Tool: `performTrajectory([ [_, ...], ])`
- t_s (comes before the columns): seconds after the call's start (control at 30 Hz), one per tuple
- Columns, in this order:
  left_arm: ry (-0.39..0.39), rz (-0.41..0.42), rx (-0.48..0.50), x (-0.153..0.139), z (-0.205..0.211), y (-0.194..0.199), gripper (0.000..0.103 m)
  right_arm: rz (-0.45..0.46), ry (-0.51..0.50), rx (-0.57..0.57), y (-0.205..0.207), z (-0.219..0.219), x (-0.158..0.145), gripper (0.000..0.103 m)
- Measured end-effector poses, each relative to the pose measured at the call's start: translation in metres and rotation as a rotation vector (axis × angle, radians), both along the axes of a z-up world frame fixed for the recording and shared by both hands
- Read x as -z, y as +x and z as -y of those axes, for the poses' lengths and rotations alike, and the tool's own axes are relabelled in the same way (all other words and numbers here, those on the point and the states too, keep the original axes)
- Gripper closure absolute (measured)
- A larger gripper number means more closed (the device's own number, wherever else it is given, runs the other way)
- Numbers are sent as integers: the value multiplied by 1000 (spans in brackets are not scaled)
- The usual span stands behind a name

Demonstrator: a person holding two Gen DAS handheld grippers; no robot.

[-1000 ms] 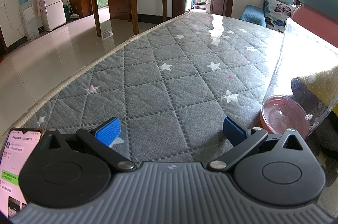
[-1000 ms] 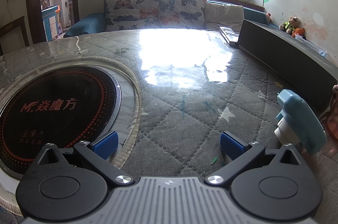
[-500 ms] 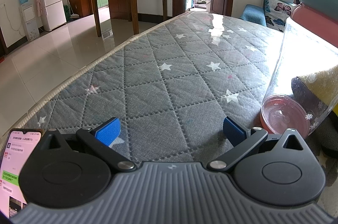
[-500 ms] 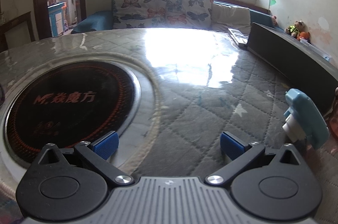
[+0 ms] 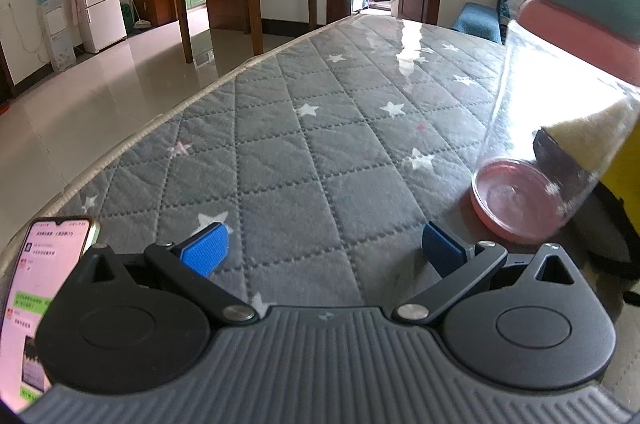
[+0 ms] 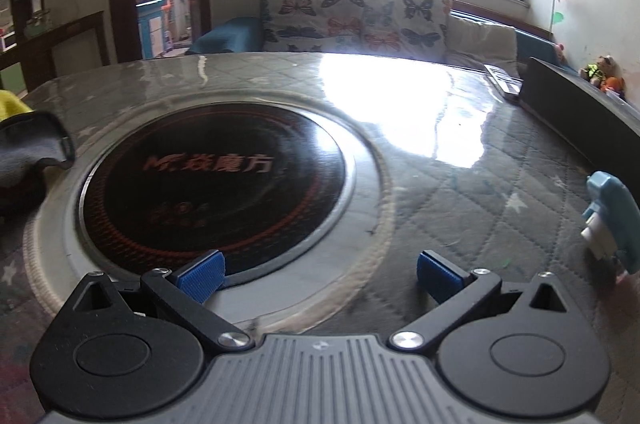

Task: Clean container
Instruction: 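Move both tools toward the clear bottle and yellow cloth on the table, then approach the yellow cloth with the right tool while the left tool nears the bottle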

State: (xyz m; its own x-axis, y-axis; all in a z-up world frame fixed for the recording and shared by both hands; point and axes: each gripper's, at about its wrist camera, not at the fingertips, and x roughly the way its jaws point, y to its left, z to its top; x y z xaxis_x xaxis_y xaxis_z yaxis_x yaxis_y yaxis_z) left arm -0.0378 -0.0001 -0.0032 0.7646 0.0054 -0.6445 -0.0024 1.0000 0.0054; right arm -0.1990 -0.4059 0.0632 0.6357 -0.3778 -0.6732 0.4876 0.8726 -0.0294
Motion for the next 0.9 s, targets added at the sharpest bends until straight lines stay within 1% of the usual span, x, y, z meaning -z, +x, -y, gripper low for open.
performTrajectory([
  [0.13, -5, -6, -1, 2, -3, -11, 0, 11, 9, -22, 1, -9, -1, 0],
  [0.37, 19, 3, 27, 5, -1, -36, 0, 29, 21, -77, 0, -25, -5, 0],
  [0.73, 0, 27, 55, 4, -2, -64, 0, 50, 20, -161, -3, -50, -12, 0],
  [0.9, -11, 22, 65, 4, -1, -77, 0, 51, 25, -192, -4, -59, -13, 0],
])
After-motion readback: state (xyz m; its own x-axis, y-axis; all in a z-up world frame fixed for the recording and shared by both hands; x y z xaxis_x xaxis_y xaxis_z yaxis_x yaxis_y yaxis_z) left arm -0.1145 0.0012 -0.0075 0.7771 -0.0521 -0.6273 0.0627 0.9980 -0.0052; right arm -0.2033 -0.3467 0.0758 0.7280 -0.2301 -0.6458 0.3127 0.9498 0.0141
